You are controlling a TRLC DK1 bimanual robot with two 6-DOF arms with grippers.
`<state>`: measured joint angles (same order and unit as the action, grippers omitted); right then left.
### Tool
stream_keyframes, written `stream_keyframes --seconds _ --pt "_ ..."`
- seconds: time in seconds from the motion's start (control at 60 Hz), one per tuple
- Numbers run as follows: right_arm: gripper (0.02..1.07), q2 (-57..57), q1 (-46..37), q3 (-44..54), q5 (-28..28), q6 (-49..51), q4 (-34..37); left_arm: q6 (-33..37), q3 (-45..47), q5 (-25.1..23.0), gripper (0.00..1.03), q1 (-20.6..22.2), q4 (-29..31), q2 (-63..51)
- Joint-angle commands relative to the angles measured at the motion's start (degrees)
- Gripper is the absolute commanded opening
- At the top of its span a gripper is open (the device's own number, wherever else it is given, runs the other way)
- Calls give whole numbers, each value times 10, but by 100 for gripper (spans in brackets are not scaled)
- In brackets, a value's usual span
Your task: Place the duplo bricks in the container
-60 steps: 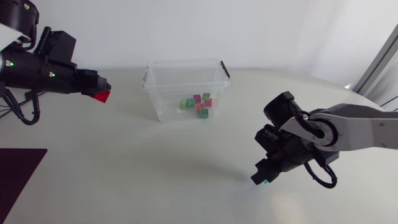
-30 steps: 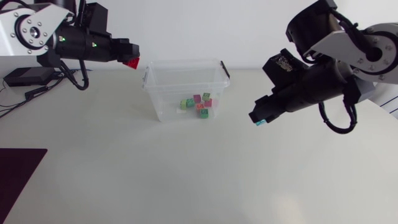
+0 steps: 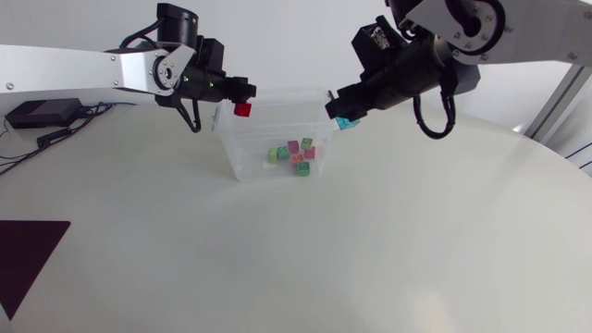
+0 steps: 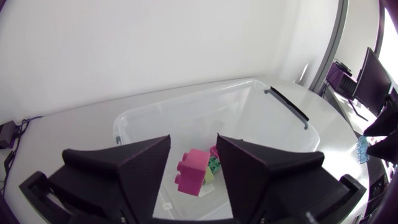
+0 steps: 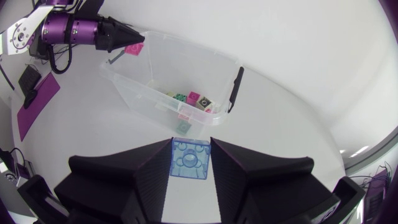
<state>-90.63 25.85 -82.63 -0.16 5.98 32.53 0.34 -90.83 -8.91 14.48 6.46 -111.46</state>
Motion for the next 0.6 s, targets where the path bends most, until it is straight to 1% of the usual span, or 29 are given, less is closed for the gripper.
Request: stream_keyframes --seconds 0.0,0.133,0.317,0.433,0.483,0.533,0.55,0.583 --pt "29 -36 3 -32 -4 -11 -27 -17 -21 2 100 -2 -7 -7" --pt "30 -74 3 -62 -9 -12 -67 -16 3 2 100 -13 -1 46" --pt "30 -140 3 -104 -11 -17 -114 -3 74 3 100 -16 31 179" --pt "31 -177 3 -125 -11 -15 -153 10 112 3 100 -17 71 261" --pt "32 -191 3 -133 -7 -15 -169 15 126 4 100 -20 105 299" --pt "33 -205 4 -138 1 -15 -186 18 142 4 100 -23 116 325" --pt "33 -208 4 -140 2 -15 -189 19 150 4 100 -24 129 340" --pt "40 -220 6 -142 9 -16 -201 25 166 4 100 -25 148 365"
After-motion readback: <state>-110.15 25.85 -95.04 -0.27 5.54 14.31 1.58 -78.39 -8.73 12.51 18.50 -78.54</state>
